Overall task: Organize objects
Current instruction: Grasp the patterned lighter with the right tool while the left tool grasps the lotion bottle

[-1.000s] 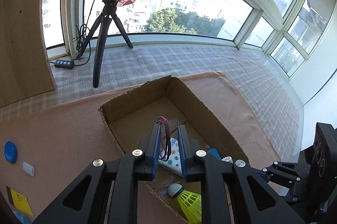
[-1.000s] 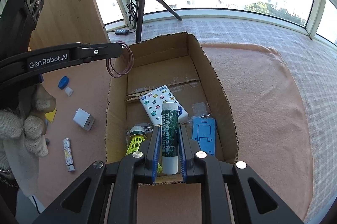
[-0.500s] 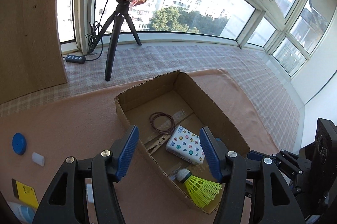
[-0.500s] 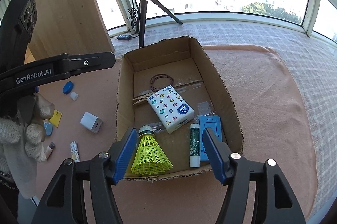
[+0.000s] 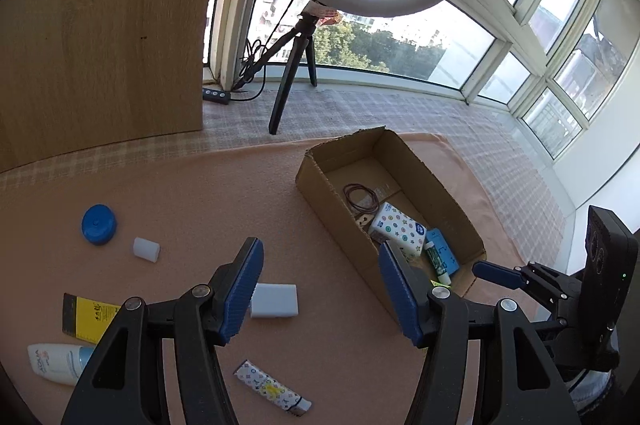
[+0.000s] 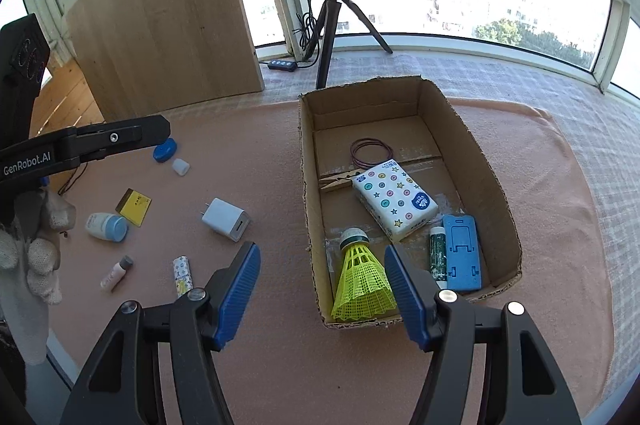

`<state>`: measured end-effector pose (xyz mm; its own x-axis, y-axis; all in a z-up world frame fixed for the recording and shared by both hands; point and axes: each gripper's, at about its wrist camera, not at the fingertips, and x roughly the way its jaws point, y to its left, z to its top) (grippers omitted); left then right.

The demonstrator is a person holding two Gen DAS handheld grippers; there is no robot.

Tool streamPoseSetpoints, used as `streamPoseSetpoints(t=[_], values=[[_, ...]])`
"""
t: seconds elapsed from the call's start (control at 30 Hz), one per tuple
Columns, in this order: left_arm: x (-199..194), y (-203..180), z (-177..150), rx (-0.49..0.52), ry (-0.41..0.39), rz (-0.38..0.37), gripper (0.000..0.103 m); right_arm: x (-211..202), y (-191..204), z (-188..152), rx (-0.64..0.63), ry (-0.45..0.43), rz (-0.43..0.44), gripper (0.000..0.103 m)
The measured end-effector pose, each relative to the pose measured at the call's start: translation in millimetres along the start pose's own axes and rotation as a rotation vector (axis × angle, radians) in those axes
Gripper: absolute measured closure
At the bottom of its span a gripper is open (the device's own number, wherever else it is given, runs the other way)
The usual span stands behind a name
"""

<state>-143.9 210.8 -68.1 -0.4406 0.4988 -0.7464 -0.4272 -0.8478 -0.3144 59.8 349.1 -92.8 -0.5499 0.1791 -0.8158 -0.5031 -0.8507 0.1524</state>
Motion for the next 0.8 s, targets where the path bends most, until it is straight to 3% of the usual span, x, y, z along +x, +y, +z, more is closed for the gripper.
streamPoseSetpoints(t=[0.27, 0.43, 0.63, 0.8], values=[[-72.4, 83.2, -44.7, -0.093, -0.023, 0.088, 0.039, 1.3, 43.0, -7.7, -0.039, -0.032, 0.006, 0.042], [-101.3, 130.6, -81.4, -0.151, -0.013, 0.146, 0.039, 13.8, 69.5, -17.8, -0.063, -0.004, 0.034, 0.042], [-104.7, 165.7, -124.4, -0.212, 0.046, 0.157, 0.040, 34.0, 95.9, -32.4, -0.074, 0.058, 0.058, 0.042], [-86.8, 168.4, -147.3, -0.230, 0.085, 0.146, 0.041, 50.9, 114.4, -42.1, -0.089, 0.114, 0.072, 0.042]])
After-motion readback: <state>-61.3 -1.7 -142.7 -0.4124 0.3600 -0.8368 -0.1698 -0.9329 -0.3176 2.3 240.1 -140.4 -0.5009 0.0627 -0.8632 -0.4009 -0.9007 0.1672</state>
